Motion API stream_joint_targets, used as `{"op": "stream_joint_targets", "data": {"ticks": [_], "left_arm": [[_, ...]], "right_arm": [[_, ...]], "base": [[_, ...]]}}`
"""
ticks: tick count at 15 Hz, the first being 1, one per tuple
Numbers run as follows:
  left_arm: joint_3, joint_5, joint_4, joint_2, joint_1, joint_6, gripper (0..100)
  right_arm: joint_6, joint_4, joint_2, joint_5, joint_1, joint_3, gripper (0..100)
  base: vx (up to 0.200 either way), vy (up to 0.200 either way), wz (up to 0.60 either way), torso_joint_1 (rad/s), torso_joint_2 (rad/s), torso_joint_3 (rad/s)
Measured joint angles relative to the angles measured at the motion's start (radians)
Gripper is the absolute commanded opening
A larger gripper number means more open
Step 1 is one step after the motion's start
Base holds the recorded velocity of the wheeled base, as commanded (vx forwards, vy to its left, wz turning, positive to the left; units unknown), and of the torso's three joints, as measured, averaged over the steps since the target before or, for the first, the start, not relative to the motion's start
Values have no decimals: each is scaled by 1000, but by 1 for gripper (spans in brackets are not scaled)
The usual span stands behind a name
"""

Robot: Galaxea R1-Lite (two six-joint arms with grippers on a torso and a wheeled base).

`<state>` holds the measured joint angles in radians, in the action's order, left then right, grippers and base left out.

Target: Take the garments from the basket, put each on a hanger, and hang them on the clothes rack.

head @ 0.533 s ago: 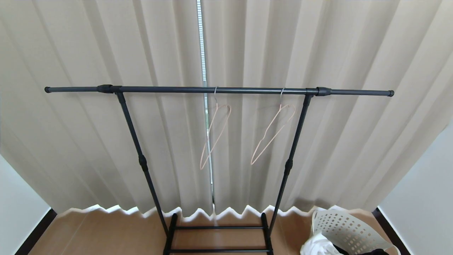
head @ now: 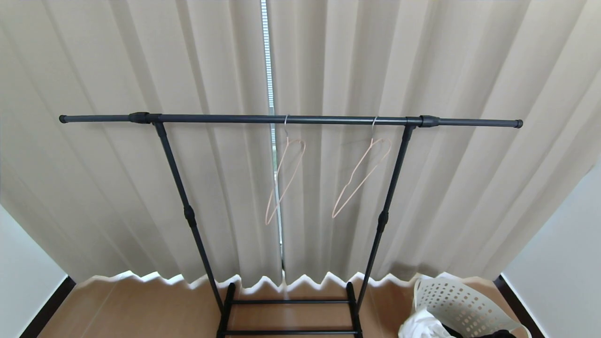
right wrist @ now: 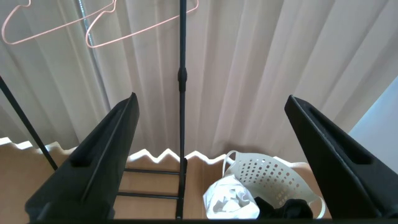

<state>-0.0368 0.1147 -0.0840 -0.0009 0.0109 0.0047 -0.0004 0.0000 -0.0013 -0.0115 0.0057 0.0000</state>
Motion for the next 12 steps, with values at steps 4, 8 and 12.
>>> {"op": "stream_joint_targets", "data": {"ticks": [4,8,12], "left_arm": [[0,1,0,0,0,0,100],[0,0,0,0,0,-4,100],[0,0,0,0,0,-3,100]], "right_arm": [[-1,0,0,0,0,0,100],[0,0,0,-3,0,0,100],[-3,0,0,-6,0,0,100]], "base": [[0,0,0,0,0,0],[0,0,0,0,0,0],[0,0,0,0,0,0]]}}
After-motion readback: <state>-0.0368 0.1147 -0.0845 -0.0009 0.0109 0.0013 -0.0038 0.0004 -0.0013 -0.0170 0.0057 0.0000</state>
